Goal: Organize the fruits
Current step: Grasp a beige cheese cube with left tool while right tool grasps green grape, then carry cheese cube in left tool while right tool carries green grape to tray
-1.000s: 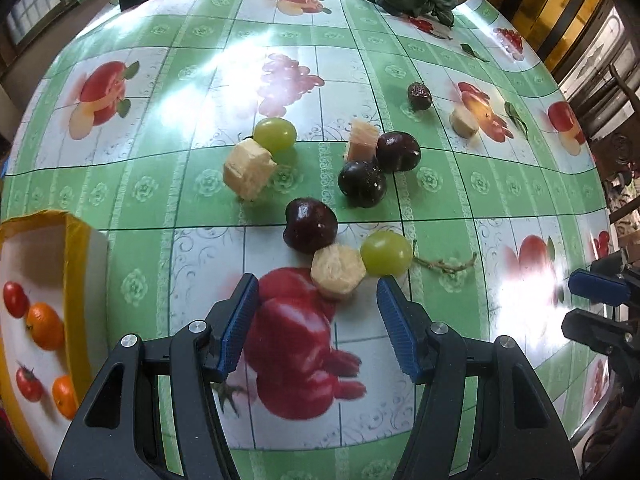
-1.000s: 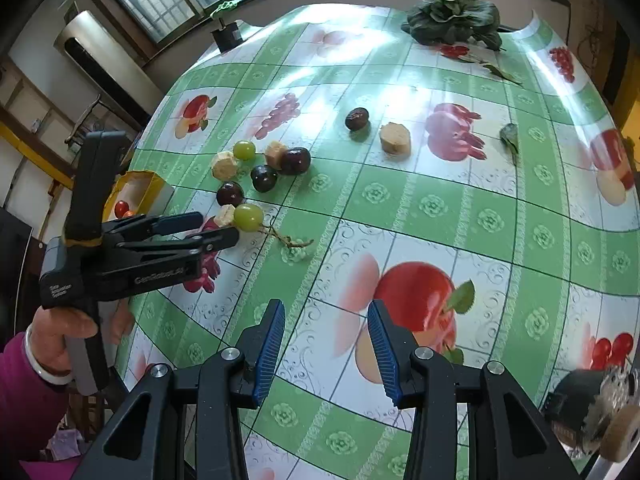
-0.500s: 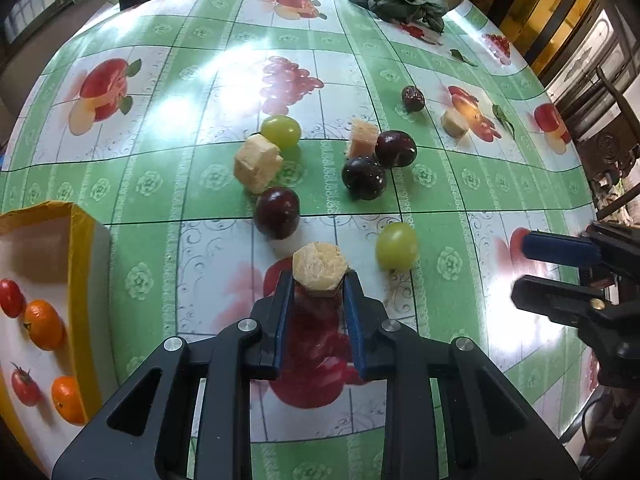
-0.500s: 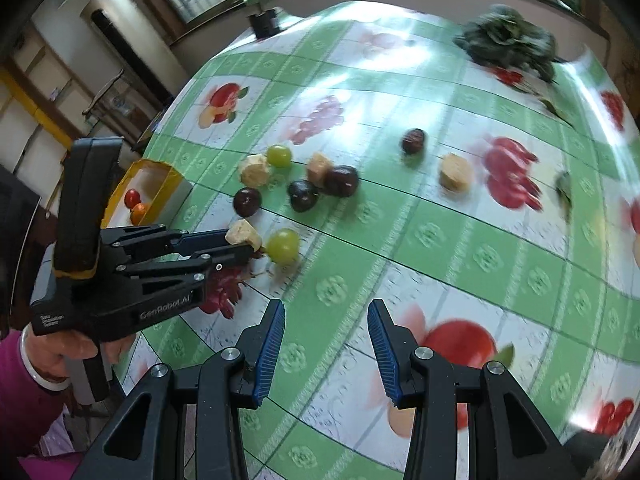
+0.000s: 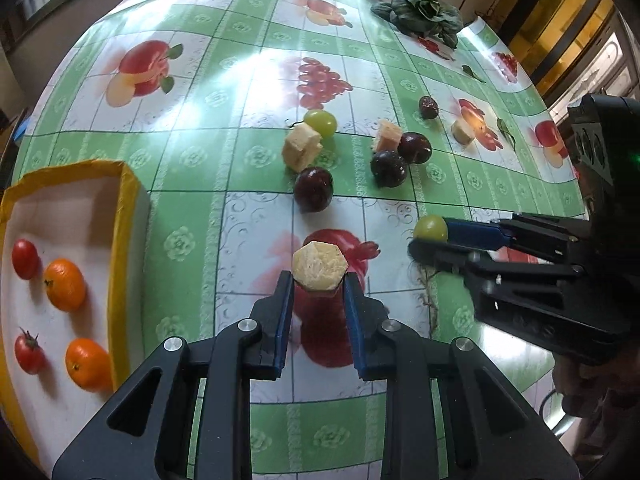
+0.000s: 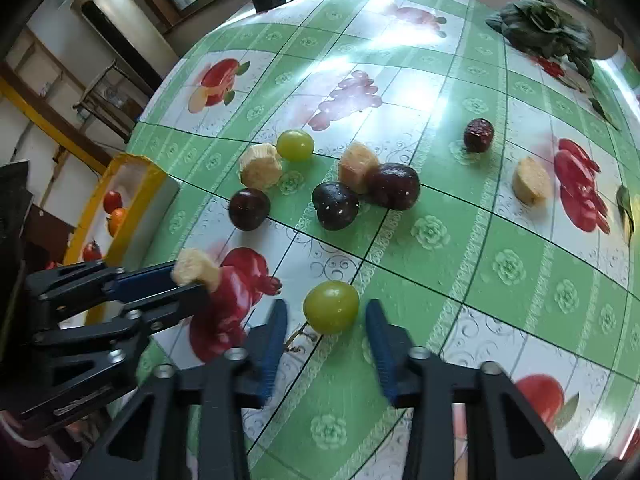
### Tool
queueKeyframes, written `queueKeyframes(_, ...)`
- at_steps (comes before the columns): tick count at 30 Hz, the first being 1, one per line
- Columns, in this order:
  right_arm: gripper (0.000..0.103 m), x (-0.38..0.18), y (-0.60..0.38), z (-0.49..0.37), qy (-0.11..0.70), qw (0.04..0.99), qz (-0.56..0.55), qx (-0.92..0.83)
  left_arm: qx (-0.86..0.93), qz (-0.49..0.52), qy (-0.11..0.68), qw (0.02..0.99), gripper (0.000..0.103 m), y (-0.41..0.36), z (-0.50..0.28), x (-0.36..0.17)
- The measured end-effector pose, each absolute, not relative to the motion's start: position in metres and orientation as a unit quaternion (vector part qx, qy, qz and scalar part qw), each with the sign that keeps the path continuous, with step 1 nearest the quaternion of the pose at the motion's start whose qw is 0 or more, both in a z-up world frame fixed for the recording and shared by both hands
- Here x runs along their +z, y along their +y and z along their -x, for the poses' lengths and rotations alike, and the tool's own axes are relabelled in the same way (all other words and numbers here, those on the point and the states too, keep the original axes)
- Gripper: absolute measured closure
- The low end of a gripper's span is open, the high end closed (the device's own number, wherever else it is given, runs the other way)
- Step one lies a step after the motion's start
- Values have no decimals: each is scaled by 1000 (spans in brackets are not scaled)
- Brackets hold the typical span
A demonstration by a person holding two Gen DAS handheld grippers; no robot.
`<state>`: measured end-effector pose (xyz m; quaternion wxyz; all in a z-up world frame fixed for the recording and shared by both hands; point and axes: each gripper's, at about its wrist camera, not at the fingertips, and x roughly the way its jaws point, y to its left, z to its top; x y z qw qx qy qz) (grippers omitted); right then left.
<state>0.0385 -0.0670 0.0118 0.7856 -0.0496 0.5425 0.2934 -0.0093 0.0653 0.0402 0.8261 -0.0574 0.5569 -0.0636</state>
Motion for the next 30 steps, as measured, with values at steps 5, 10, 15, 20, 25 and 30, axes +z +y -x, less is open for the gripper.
queueKeyframes(5, 76, 14, -66, -36, 539, 786, 70, 294, -58, 61, 556, 827, 79, 70, 13, 43)
queueKeyframes(10, 76, 26, -79, -27, 531, 794, 65, 289, -63, 60, 547, 833, 79, 66, 14, 55)
queueKeyframes(15, 76, 47, -97, -14, 513, 812, 66, 272, -64, 51, 534, 842, 79, 55, 12, 71)
queueKeyframes(20, 76, 69, -121, -2, 495, 830, 60, 249, -63, 39, 522, 850, 79, 37, 10, 88)
queueKeyframes(25, 76, 83, -136, 8, 486, 841, 54, 231, -59, 33, 513, 856, 79, 23, 12, 99)
queueKeyframes(30, 76, 88, -146, 19, 485, 846, 50, 216, -57, 28, 511, 858, 79, 10, 16, 103)
